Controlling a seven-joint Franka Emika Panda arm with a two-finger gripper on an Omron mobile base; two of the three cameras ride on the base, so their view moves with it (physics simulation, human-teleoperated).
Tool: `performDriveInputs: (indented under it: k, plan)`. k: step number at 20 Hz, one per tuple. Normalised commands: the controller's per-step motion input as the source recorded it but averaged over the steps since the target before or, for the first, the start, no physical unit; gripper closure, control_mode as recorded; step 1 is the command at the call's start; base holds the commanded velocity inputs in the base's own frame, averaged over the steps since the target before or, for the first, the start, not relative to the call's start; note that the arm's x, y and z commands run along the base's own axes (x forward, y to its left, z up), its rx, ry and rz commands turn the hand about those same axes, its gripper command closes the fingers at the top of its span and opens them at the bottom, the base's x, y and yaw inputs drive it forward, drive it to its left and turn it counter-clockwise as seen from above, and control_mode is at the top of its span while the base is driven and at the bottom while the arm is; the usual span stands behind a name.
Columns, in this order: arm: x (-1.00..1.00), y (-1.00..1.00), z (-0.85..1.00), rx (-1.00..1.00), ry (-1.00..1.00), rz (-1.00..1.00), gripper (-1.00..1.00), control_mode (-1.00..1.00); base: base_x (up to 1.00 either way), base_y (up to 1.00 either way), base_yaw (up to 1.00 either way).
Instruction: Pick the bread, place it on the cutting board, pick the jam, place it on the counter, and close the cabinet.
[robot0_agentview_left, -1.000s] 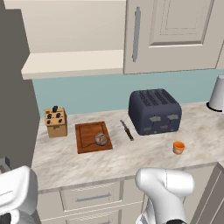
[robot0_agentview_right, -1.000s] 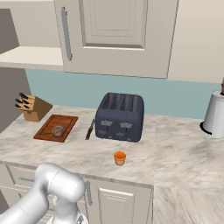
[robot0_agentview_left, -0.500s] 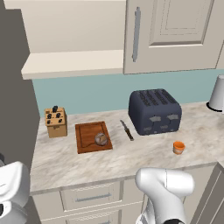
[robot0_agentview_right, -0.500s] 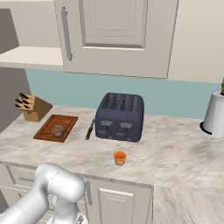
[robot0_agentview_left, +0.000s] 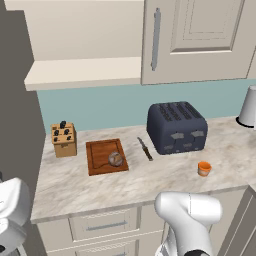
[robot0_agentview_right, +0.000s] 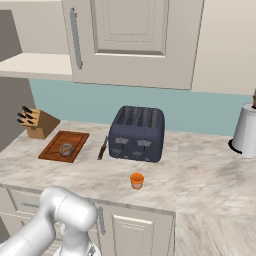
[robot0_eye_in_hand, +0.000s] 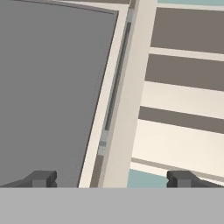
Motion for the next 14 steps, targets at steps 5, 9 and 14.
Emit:
performDriveInputs:
  k: [5, 9, 14]
  plan:
    - [0.32, 0.01, 0.00, 0.00, 0.00, 0.00, -1.00, -1.00, 0.00, 0.00, 0.00]
    - [0.32, 0.00, 0.00, 0.00, 0.00, 0.00, -1.00, -1.00, 0.00, 0.00, 0.00]
    - [0.33, 0.00, 0.00, 0.00, 0.00, 0.00, -1.00, -1.00, 0.00, 0.00, 0.00]
